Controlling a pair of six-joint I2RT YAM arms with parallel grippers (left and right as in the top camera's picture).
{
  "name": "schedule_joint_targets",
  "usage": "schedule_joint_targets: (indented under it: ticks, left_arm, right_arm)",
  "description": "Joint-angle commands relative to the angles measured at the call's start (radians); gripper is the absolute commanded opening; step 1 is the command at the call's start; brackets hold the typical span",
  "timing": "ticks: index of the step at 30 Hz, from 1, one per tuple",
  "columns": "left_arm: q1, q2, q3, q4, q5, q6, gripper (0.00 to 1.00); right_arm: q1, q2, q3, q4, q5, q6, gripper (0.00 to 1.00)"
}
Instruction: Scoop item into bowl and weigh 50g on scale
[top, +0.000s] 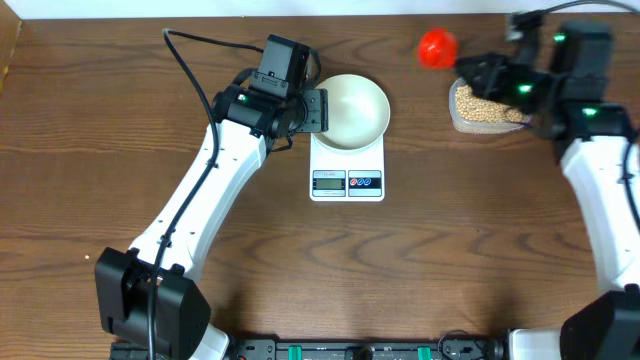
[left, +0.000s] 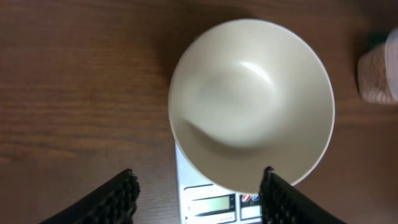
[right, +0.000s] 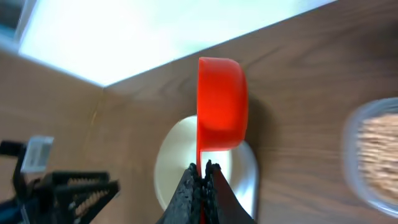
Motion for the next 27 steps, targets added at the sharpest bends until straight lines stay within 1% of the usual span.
schedule_joint_targets:
  ticks: [1,3,7,8,11,15,22,27]
  left_arm:
    - [0.003,-0.023,0.006,-0.01,0.025,0.119,0.61]
    - [0.003,-0.023,0.006,-0.011,0.025,0.135,0.61]
    - [0.003,-0.023,0.006,-0.012,0.025,0.135,0.62]
    - [0.003,-0.023,0.006,-0.014,0.033,0.135,0.62]
    - [0.001,-0.023,0.005,-0.019,0.045,0.134,0.62]
    - [-0.011,-0.023,0.005,-0.019,0.093,0.134,0.62]
    - [-0.044,-0.023,0.005,-0.016,0.096,0.13,0.62]
    - [-0.045,-0.024,0.006,0.018,0.096,0.123,0.62]
  right_arm:
    - [-0.086,-0.017,0.017,-0.045,0.007,-0.029,0.01]
    - [-0.144,-0.017,0.017,-0.104,0.002,-0.045,0.01]
    - [-0.236,-0.017,0.017,-0.243,-0.013,-0.138,0.01]
    - [-0.269,-0.017,0.017,-0.312,-0.013,-0.201,0.01]
    - [-0.295,-0.017,0.016,-0.38,-0.012,-0.296,0.01]
    - [-0.295,-0.017,0.016,-0.395,-0.011,-0.324,0.01]
    - [-0.294,-0.017,0.016,-0.408,-0.009,-0.324,0.01]
    - [-0.294,-0.017,0.016,-0.409,0.037,-0.341,0.01]
